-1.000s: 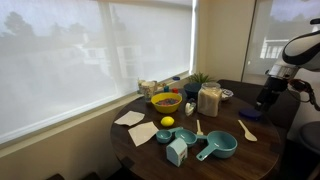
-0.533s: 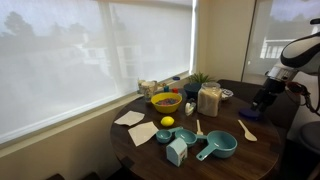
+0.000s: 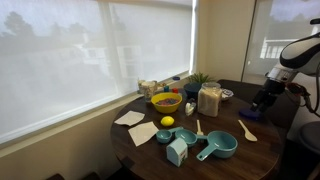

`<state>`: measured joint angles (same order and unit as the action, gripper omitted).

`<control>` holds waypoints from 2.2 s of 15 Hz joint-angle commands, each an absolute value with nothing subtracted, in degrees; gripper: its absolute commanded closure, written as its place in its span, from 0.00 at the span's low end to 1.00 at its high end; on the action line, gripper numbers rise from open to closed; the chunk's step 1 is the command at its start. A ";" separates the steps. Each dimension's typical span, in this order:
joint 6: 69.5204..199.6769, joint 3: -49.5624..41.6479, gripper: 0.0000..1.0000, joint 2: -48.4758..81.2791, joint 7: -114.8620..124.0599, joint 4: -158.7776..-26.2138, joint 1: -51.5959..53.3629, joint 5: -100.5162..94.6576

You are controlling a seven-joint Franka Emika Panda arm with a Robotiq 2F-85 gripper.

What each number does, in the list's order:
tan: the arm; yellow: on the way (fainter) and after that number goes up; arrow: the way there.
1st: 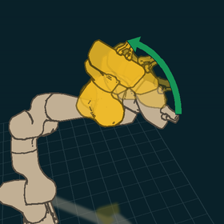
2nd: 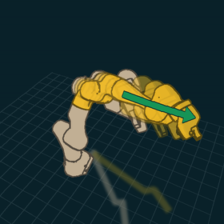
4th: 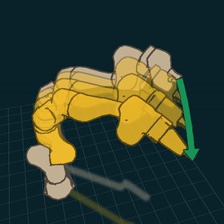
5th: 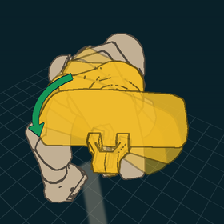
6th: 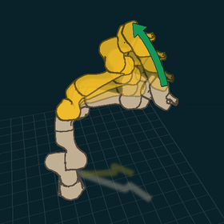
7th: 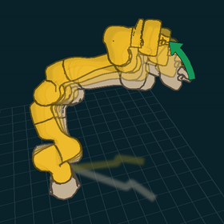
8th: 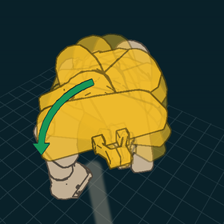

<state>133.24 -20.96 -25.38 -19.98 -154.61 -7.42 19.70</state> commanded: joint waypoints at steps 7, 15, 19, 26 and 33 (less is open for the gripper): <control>133.20 -20.22 0.00 -22.03 -19.03 -154.17 -9.79 17.41; 132.27 -19.81 0.00 -22.63 -17.23 -153.24 -12.33 12.79; 132.00 -19.83 0.00 -22.52 -17.14 -153.03 -12.27 12.11; 132.02 -20.18 0.46 -22.52 -17.64 -153.04 -11.78 13.05; 132.25 -20.25 0.82 -23.25 -18.07 -153.12 -11.28 13.92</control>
<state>132.96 -20.69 -23.39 -18.52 -153.48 -11.23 13.84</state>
